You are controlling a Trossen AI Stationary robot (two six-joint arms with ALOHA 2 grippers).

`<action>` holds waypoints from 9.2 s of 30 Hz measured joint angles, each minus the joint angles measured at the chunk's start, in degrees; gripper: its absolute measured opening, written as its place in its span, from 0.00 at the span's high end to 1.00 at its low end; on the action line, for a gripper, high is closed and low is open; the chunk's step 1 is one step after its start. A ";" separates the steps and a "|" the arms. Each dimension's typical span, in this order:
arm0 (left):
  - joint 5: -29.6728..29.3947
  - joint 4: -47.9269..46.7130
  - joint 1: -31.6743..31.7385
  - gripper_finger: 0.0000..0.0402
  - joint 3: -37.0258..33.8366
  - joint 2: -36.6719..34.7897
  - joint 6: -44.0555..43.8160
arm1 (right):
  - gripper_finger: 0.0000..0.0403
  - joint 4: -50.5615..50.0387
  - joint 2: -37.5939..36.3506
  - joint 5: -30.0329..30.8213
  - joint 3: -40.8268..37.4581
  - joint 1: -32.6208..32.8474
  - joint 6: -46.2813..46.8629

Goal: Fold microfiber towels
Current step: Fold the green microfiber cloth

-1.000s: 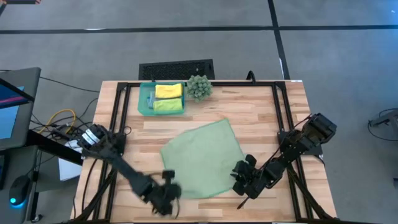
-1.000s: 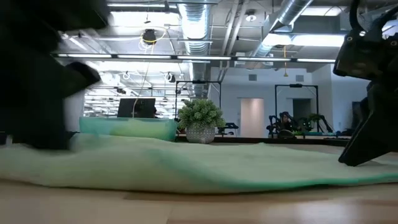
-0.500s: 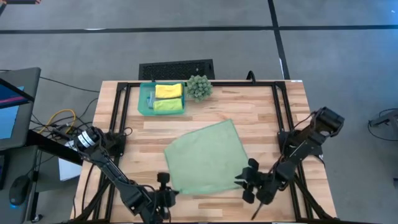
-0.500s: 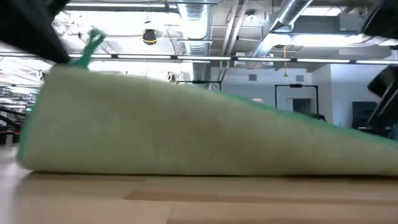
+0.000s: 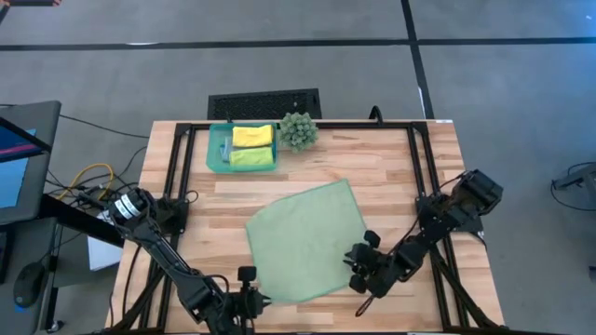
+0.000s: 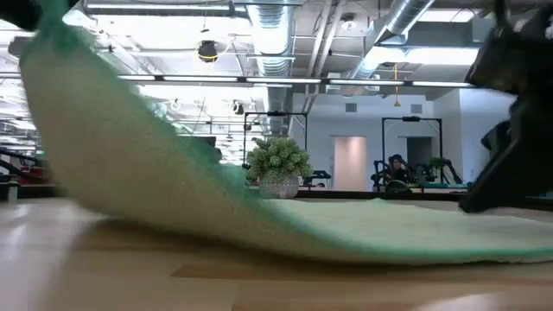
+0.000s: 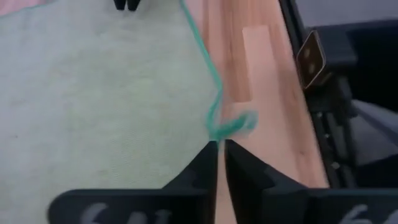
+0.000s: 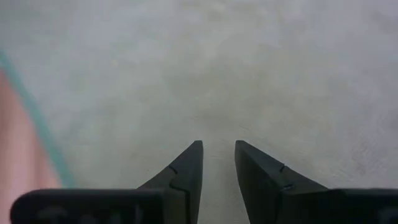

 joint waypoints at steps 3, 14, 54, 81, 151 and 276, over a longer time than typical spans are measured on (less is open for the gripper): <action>0.97 0.45 0.13 0.86 0.05 -0.04 -1.76 | 0.71 0.09 2.00 -2.19 0.00 -1.14 -0.05; -13.58 -29.13 1.20 0.64 2.22 -0.89 -22.70 | 0.71 -0.20 0.61 -6.35 0.02 -0.36 0.58; 8.40 18.16 19.82 1.00 -4.10 3.00 31.59 | 0.71 -0.39 -0.15 -6.13 -0.02 2.67 4.12; 10.34 19.16 26.99 0.91 10.73 20.67 45.47 | 0.71 3.90 2.37 -5.46 0.13 3.18 7.83; -7.67 1.91 25.71 1.00 7.48 9.34 24.16 | 0.71 4.33 2.52 -5.85 0.00 5.97 9.47; -12.48 -68.20 -6.59 1.00 55.06 11.63 -2.75 | 0.99 -59.60 -5.02 6.13 51.56 22.11 -8.30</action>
